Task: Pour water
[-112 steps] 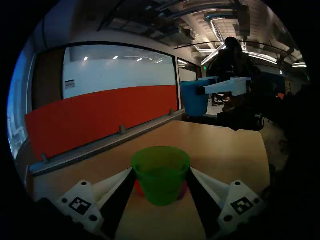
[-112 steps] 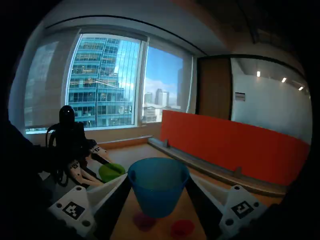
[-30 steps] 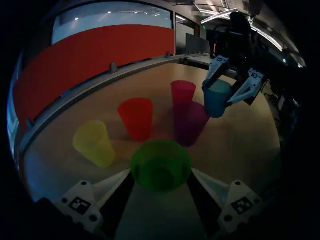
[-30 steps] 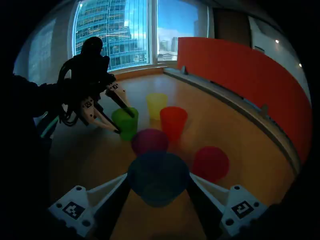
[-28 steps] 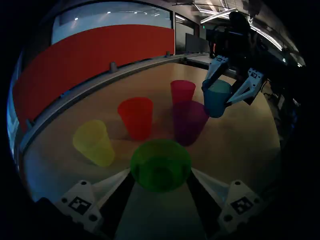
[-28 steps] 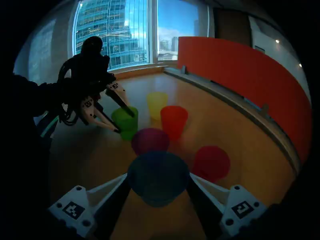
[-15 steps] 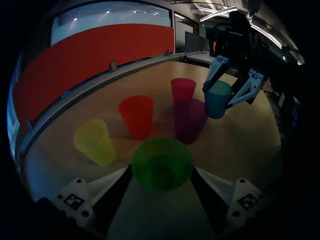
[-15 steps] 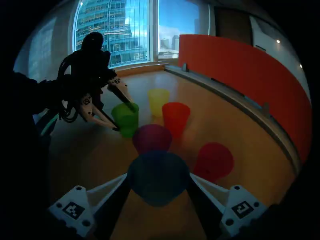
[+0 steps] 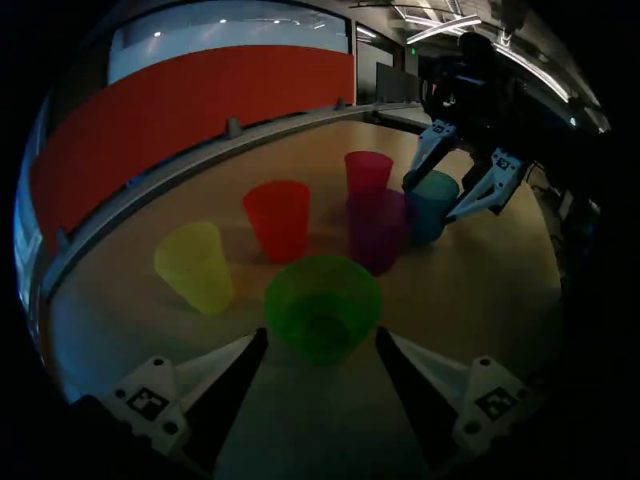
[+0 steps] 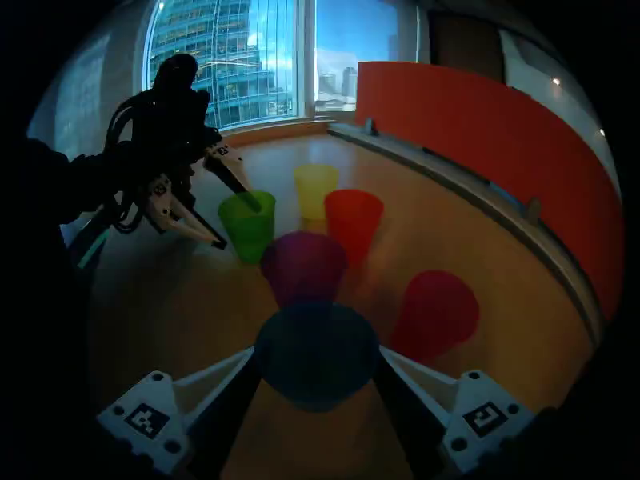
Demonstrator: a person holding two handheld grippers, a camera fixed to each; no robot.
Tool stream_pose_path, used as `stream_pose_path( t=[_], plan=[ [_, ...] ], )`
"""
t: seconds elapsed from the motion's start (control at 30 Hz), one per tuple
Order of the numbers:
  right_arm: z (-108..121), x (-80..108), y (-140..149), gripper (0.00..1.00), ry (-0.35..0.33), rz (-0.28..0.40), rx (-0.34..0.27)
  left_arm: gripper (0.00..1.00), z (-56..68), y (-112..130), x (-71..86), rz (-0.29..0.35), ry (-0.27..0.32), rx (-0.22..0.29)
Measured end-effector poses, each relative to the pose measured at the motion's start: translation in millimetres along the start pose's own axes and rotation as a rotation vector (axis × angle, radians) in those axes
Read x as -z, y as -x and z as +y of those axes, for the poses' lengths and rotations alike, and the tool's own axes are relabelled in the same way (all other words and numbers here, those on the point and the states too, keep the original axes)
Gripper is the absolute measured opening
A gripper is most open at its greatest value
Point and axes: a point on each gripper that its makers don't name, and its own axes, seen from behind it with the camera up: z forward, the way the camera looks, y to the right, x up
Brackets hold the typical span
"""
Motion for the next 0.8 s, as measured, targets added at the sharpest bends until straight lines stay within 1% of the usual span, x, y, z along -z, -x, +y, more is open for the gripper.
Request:
stream_pose_path(
  t=[0.27, 0.47, 0.53, 0.63, 0.8],
  plan=[
    [-0.8, -2.4, 7.5, 0.92, 0.005, -0.005, -0.004, 1.00, 0.0, 1.4, 8.2, 0.013, -0.007, 0.020],
    [0.4, -0.7, 14.8, 0.92, 0.015, -0.019, -0.018, 1.00, 0.4, 4.2, 9.6, 0.011, -0.012, 0.019],
    [0.9, -0.3, 15.8, 0.93, 0.018, -0.020, -0.026, 1.00, 0.5, 4.6, 9.8, 0.011, -0.014, 0.019],
    [0.6, 0.8, 16.9, 0.99, 0.020, -0.020, -0.039, 1.00, 0.7, 5.0, 10.4, 0.012, -0.016, 0.022],
    [-3.4, 5.3, 20.4, 0.99, 0.013, -0.023, -0.059, 1.00, 0.4, 7.2, 12.8, 0.014, -0.020, 0.033]
  ],
)
